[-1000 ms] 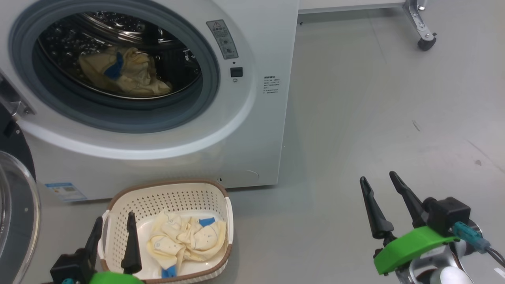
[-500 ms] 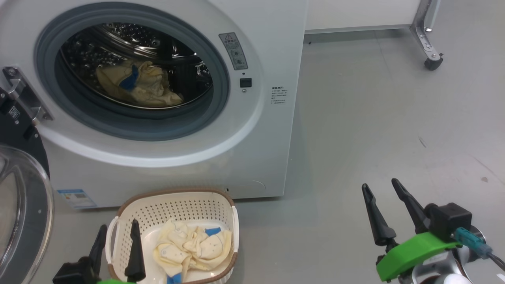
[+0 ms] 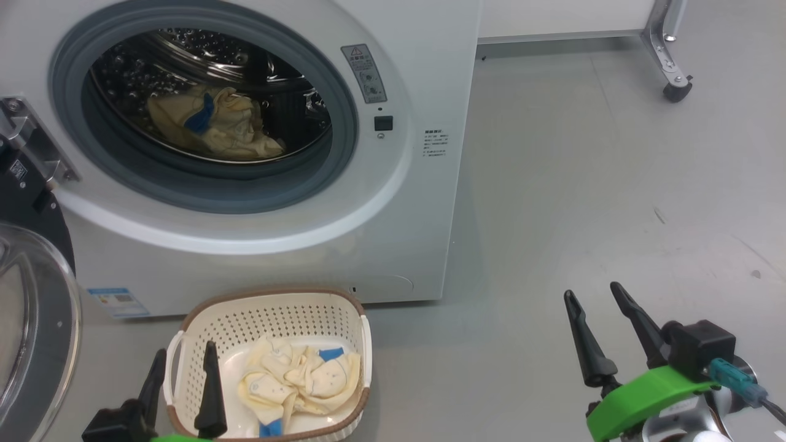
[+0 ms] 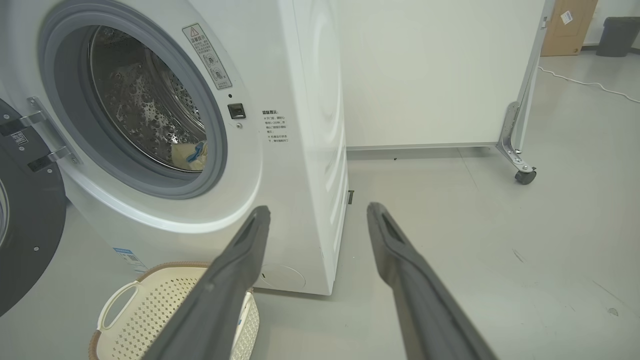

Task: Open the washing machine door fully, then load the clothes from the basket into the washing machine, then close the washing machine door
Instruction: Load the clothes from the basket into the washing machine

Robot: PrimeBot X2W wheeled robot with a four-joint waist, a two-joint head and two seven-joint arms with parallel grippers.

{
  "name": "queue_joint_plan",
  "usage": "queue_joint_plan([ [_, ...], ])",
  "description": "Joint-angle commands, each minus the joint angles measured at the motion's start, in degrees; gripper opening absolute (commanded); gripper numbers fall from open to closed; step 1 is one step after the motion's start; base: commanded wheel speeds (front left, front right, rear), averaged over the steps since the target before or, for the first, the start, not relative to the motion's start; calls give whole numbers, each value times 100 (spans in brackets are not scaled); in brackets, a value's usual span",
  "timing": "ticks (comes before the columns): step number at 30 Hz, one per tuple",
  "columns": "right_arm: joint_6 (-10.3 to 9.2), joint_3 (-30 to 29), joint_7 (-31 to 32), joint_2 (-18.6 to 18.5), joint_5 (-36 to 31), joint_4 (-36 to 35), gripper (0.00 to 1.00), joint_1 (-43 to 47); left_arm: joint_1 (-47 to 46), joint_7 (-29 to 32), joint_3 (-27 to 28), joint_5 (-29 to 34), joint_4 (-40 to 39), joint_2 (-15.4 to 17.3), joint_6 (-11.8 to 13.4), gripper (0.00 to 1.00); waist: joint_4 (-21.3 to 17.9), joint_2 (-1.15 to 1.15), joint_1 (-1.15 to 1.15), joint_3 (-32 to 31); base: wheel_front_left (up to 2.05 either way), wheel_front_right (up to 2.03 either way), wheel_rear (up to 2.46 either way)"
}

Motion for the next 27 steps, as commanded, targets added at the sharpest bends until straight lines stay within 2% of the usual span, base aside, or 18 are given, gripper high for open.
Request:
queue_joint_plan([
  [1,24,99,18,-49,-14,-232,100,-189,-214,-81,259,73,-198,53,960,100,0,0,0,7,0,0,0],
  [10,24,129,13,-49,-4,-283,100,-231,-321,-78,237,79,-89,33,908,100,-28,0,0,171,0,0,0],
  [15,24,200,-20,-49,36,-306,100,-354,-617,-43,135,87,160,26,779,100,-84,0,0,426,0,0,0],
  [21,24,322,-108,-49,61,-274,100,-600,-1170,136,-32,13,748,-14,481,100,-184,0,0,815,0,0,0],
  [27,24,510,-261,-49,140,-208,100,-970,-1935,314,-189,-49,1664,-72,120,100,-366,0,0,1343,0,0,0],
])
